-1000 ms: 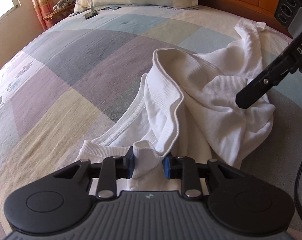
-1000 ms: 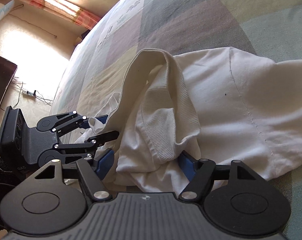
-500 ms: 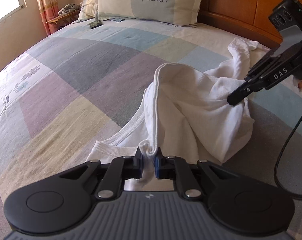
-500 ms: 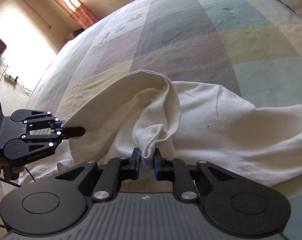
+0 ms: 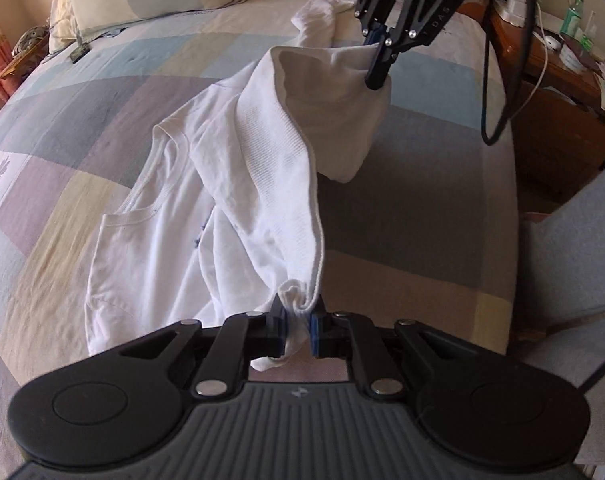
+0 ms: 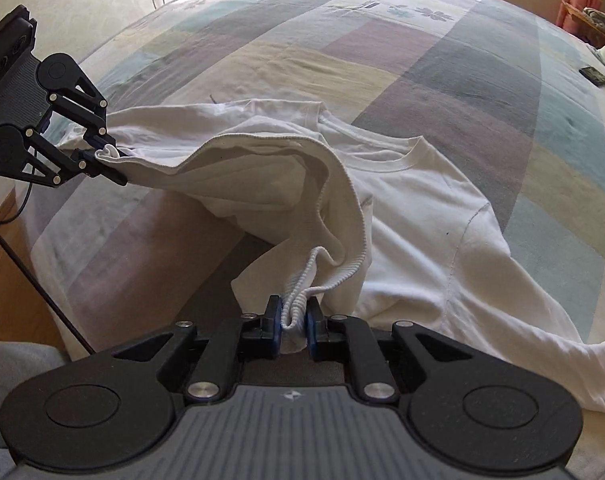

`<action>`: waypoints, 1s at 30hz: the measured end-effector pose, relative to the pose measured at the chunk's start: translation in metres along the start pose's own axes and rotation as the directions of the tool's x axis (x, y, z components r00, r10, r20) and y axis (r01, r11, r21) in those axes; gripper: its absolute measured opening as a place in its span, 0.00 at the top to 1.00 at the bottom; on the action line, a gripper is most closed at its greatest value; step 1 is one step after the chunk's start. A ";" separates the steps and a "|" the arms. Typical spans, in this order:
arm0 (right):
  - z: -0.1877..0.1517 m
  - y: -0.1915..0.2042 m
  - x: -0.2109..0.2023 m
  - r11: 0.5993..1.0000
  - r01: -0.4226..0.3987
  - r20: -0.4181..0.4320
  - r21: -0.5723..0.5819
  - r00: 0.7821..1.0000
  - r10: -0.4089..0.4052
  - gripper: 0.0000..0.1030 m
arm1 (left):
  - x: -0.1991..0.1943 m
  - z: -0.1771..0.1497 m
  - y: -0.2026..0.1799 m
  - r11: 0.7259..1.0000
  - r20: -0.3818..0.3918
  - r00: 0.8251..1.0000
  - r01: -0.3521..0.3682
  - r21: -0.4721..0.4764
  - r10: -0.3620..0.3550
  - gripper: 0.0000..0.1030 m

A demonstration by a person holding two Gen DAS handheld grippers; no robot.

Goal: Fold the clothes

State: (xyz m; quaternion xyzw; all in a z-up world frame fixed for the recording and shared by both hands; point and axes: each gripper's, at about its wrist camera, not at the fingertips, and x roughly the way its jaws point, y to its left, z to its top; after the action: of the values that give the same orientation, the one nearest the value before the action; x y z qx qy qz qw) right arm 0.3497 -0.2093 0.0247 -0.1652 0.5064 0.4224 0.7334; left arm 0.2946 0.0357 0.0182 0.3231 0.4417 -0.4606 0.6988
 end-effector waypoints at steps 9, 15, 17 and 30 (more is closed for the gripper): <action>-0.053 0.059 0.009 0.954 -0.214 -0.299 -0.211 0.943 0.145 0.85 | 0.008 -0.042 -0.060 0.975 -0.140 0.965 0.220 -0.015 -0.219 0.91; -0.094 0.081 0.038 0.918 -0.319 -0.497 -0.233 0.851 0.170 0.81 | 0.036 -0.063 -0.057 0.956 -0.218 0.938 0.236 -0.174 -0.271 0.87; -0.102 0.077 0.043 0.936 -0.307 -0.514 -0.174 0.839 0.180 0.79 | 0.036 -0.071 -0.054 0.952 -0.232 0.936 0.216 -0.218 -0.266 0.87; -0.118 -0.015 0.045 0.867 -0.087 -0.192 0.490 0.960 0.204 0.69 | 0.046 -0.118 0.008 0.584 -0.083 0.969 0.070 -0.809 -0.231 0.76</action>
State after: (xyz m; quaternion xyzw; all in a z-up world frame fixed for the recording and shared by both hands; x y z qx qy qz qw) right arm 0.2964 -0.2772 -0.0691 0.0101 0.6897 0.3163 0.6513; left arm 0.2727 0.1233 -0.0711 -0.0234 0.6879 -0.2402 0.6845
